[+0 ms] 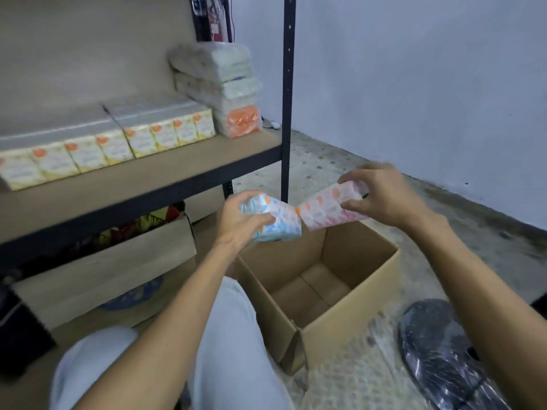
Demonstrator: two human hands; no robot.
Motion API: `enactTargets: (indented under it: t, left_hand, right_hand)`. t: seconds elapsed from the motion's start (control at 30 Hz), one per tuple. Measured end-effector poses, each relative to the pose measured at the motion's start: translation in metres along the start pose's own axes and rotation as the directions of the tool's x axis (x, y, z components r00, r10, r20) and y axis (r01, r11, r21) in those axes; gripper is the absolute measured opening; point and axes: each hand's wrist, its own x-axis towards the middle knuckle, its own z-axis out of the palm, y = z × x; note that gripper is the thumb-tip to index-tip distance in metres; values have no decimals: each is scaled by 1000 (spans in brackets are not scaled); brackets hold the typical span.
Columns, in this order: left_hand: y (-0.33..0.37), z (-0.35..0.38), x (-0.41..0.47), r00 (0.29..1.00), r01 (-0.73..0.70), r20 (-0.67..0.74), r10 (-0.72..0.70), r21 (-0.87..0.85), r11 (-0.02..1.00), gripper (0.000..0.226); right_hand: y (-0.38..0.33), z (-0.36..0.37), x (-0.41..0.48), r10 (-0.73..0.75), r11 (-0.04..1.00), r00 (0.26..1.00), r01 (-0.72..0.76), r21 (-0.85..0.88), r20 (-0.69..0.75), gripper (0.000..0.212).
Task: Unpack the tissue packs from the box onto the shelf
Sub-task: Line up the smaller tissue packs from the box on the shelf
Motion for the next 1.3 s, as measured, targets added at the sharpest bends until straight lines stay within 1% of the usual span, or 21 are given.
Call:
enactTargets:
  t: [0.17, 0.27, 0.4, 0.47, 0.57, 0.67, 0.73, 0.8, 0.9, 0.97, 1.1, 1.2, 1.3]
  left_hand:
    - [42, -52, -4, 985, -154, -71, 156, 34, 988, 45]
    - [60, -83, -8, 969, -218, -118, 217, 3, 976, 45]
    - [80, -121, -17, 905, -339, -253, 343, 58, 939, 47]
    - [82, -141, -20, 873, -375, -290, 393, 116, 920, 47]
    - [78, -171, -24, 849, -375, -345, 400, 140, 916, 46]
    - [69, -198, -27, 820, -354, -449, 356, 91, 931, 46]
    - [64, -216, -29, 801, -359, -486, 351, 80, 930, 46]
    - [62, -231, -32, 788, -366, -491, 373, 114, 924, 45]
    - [58, -251, -35, 763, -386, -520, 385, 111, 916, 45]
    - [51, -264, -37, 758, -384, -522, 391, 127, 914, 46]
    - [33, -290, -40, 782, -346, -494, 380, 163, 924, 48]
    - [24, -303, -43, 785, -374, -451, 424, 200, 906, 46]
    - [15, -316, -40, 815, -362, -387, 431, 240, 900, 47]
  right_hand:
    - [-36, -42, 10, -85, 996, 986, 90, 28, -142, 42]
    - [-53, -62, 17, -110, 985, 965, 138, 104, -237, 41]
    - [-77, -77, 27, -148, 961, 927, 217, 170, -345, 42]
    - [-89, -79, 33, -163, 941, 910, 260, 217, -381, 40]
    - [-106, -70, 45, -183, 908, 890, 316, 275, -417, 39]
    - [-119, -58, 59, -158, 877, 881, 333, 347, -446, 37]
    - [-126, -52, 67, -147, 854, 877, 346, 388, -458, 37]
    - [-134, -44, 75, -169, 831, 873, 376, 410, -457, 38]
    - [-147, -25, 87, -212, 796, 869, 418, 437, -447, 38]
    - [-155, -10, 95, -226, 775, 868, 435, 458, -443, 38]
    - [-169, 17, 113, -273, 754, 869, 460, 469, -413, 39]
    - [-177, 32, 125, -274, 749, 882, 446, 491, -383, 43]
    - [-183, 39, 136, -284, 740, 896, 431, 515, -341, 47]
